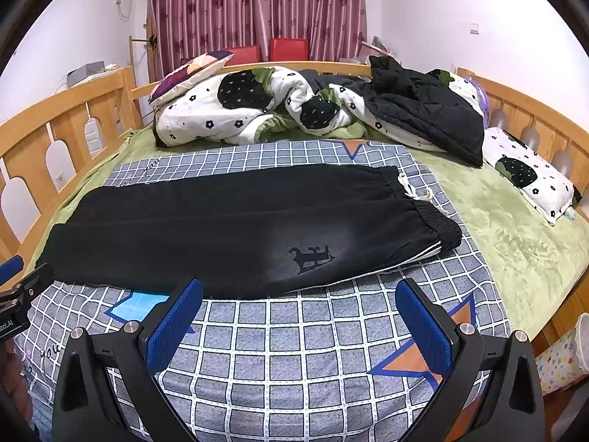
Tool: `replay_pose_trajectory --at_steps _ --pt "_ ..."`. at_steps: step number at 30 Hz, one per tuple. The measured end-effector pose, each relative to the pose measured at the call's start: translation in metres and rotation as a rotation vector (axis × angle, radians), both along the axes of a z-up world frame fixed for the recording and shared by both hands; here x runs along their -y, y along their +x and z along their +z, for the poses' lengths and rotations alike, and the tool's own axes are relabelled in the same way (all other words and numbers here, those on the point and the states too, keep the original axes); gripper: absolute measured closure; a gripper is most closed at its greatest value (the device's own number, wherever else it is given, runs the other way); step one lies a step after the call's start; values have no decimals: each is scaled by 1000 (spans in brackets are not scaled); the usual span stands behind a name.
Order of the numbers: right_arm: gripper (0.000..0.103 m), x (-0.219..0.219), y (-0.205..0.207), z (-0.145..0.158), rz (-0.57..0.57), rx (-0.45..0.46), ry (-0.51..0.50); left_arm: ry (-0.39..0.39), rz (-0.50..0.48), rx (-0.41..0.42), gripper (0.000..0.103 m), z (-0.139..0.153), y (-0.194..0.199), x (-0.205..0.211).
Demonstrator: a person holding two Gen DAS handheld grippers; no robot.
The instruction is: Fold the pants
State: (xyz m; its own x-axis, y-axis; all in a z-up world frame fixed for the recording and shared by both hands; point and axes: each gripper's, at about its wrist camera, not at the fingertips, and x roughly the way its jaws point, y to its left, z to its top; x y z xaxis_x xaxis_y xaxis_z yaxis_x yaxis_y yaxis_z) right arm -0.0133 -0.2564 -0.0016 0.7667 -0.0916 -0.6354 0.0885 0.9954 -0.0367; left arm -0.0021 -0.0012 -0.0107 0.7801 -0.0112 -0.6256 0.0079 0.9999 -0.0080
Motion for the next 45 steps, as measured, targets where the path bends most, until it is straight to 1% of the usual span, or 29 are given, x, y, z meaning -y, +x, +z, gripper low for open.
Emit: replay_pose_trajectory --at_steps 15,33,37,40,42,45 --pt "0 1 0 1 4 5 -11 -7 -4 -2 1 0 -1 1" --pt "0 1 -2 1 10 8 -12 -15 3 3 1 6 -2 0" --pt "0 -1 -7 4 37 24 -24 -25 -7 12 1 11 -2 1" --pt "0 -2 -13 3 54 36 -59 -7 -2 32 1 17 -4 1" --pt "0 0 -18 1 70 43 -83 -11 -11 38 1 21 -6 -1" --pt "0 4 -26 1 61 38 -109 -8 -25 49 1 27 -13 -6"
